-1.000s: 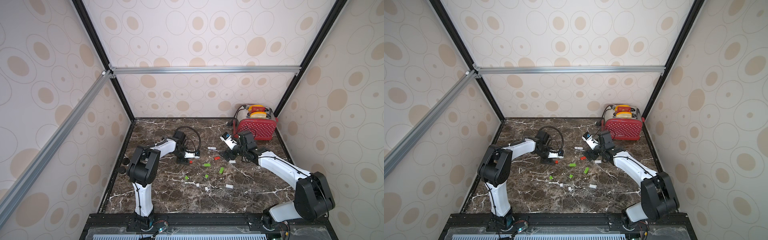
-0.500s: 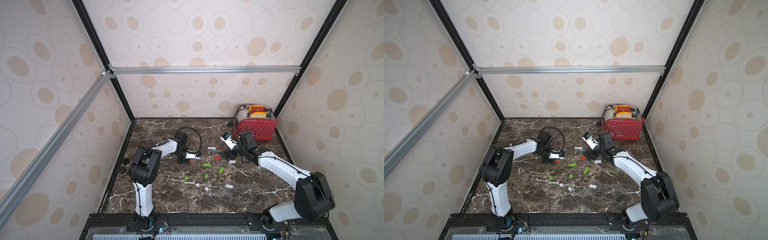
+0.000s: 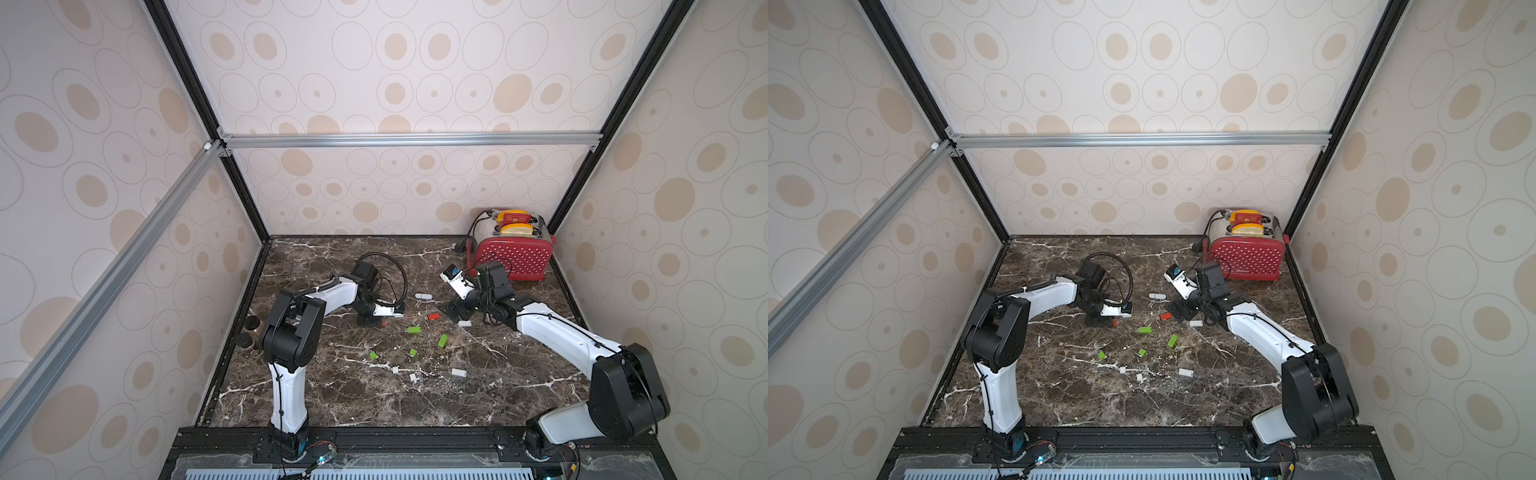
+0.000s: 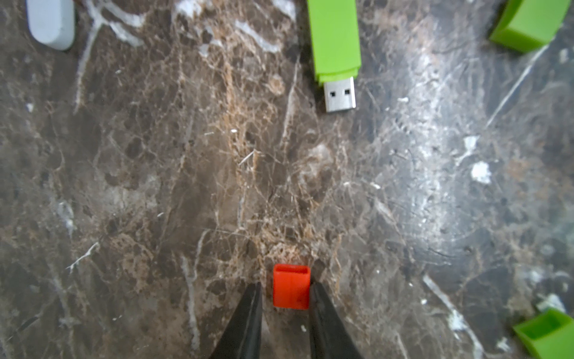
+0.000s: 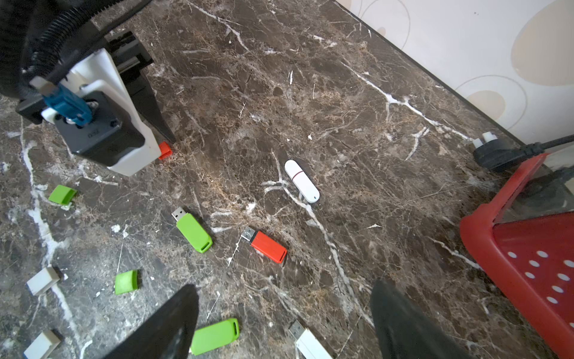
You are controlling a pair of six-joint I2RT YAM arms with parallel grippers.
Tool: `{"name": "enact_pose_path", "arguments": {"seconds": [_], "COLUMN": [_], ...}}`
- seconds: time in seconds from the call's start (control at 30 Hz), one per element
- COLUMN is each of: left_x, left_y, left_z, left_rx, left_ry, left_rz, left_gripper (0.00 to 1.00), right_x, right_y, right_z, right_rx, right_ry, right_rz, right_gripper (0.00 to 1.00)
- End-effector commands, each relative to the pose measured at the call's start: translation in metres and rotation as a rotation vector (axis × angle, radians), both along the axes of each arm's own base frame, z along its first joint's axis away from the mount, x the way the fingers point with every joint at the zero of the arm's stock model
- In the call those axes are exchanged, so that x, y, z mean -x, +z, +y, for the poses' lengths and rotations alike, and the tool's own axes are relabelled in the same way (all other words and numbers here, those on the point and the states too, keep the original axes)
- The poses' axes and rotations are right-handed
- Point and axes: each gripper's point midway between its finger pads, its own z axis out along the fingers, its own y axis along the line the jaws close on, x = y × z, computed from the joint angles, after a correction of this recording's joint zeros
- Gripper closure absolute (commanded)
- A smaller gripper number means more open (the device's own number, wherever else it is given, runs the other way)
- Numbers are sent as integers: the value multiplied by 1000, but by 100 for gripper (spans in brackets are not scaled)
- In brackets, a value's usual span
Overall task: Close the usb drive cover
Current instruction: Pick up the cover from the center of the board.
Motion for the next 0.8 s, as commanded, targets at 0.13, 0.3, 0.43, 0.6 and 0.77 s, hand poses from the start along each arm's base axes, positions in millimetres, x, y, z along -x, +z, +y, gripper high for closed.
{"name": "enact_pose_path", "arguments": {"seconds": [0.13, 0.3, 0.43, 0.6, 0.77], "left_x": [6, 6, 7, 6, 7], "left_y": [-14, -15, -16, -13, -5], "left_z": [4, 6, 7, 5, 2], "left_rx": [-49, -60, -65, -52, -20], "left_ry": [-16, -16, -15, 1, 27], "left_rz": [29, 31, 33, 24, 16], "left_gripper": [74, 77, 81, 82, 81], "right_x": [1, 1, 1, 1, 5], "right_y": [0, -1, -1, -2, 0], "right_z": [0, 0, 1, 5, 15], "right_rx": [-6, -9, -20, -65, -182], "right_ry": [-1, 1, -8, -42, -113], "right_rz": [4, 6, 18, 76, 204], "right_gripper": [9, 9, 9, 10, 13]}}
